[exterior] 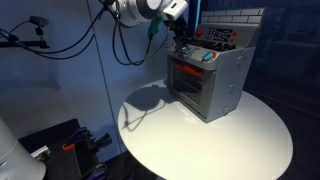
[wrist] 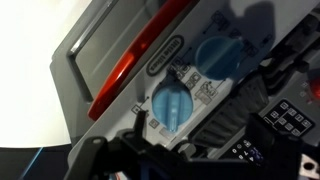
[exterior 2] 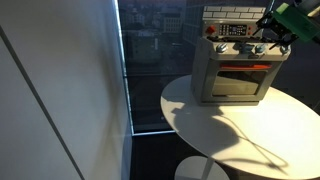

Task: Turn the second blue knob from the right on the stove to the left

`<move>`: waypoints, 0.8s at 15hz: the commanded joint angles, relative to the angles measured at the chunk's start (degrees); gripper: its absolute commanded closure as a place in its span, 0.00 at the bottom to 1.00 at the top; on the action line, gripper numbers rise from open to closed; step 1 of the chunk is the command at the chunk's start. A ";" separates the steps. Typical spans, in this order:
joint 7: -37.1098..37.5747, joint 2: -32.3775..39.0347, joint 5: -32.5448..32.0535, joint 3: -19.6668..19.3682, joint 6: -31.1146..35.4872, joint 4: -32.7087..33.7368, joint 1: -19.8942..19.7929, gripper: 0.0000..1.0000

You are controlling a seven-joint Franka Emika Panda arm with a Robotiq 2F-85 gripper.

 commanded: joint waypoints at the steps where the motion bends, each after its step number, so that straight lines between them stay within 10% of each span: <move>1: 0.98 1.41 -0.31 -0.15 0.09 2.14 0.28 0.00; 12: 1.05 2.43 -0.49 -0.31 -0.10 3.35 0.71 0.07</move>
